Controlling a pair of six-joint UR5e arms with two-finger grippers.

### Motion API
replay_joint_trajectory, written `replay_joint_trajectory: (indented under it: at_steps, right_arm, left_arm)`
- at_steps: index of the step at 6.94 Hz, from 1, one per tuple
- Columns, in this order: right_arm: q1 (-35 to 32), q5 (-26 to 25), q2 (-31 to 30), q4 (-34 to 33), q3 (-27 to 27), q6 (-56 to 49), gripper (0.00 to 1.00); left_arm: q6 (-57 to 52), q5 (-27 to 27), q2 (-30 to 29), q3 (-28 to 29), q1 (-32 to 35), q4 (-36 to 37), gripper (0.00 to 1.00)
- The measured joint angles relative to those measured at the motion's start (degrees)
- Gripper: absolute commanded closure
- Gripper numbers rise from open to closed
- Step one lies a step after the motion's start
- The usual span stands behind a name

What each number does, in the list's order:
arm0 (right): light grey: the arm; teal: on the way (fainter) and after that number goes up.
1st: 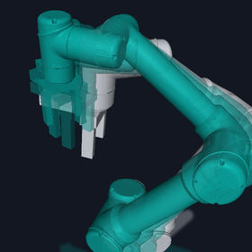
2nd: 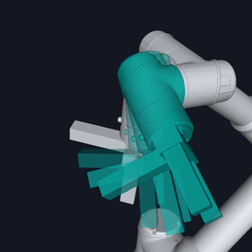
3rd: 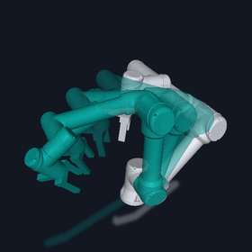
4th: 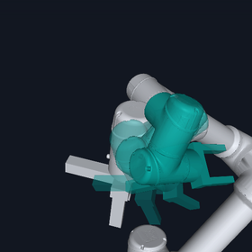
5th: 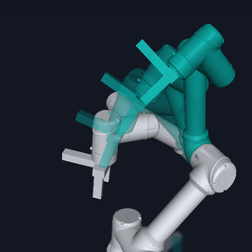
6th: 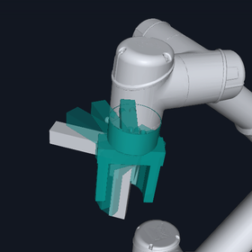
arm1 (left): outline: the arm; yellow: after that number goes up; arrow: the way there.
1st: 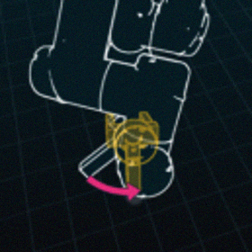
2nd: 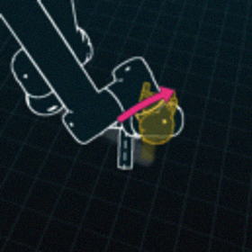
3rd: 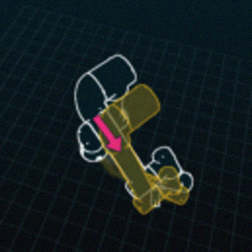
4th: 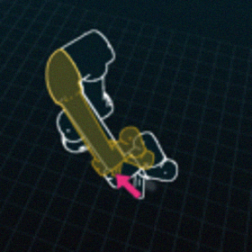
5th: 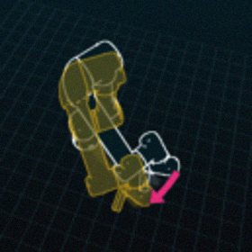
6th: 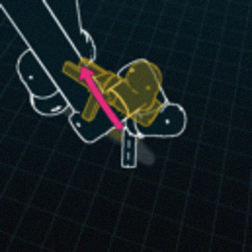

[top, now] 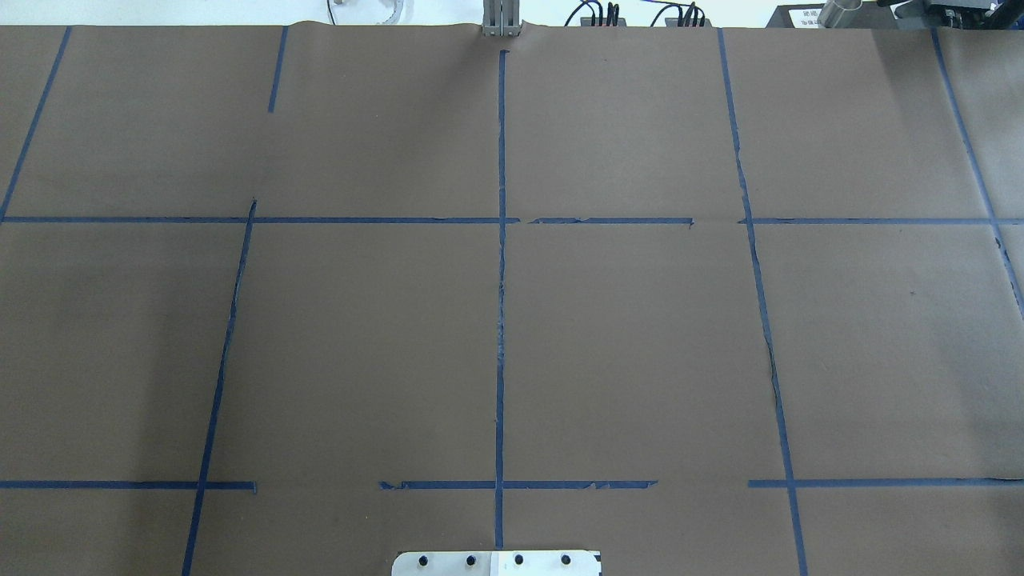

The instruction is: Place and press bell with both arms

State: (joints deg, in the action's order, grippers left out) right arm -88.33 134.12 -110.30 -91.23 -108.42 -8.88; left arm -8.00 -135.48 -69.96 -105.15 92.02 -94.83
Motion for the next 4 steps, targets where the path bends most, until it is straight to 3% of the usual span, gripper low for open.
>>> replay_joint_trajectory:
  at_steps: [4]
  right_arm:
    - [0.0,0.04,0.0,0.0,-0.66,0.12,0.0]
  left_arm:
    - [0.22,0.12,-1.0,-0.69,-0.13,-0.52,0.0]
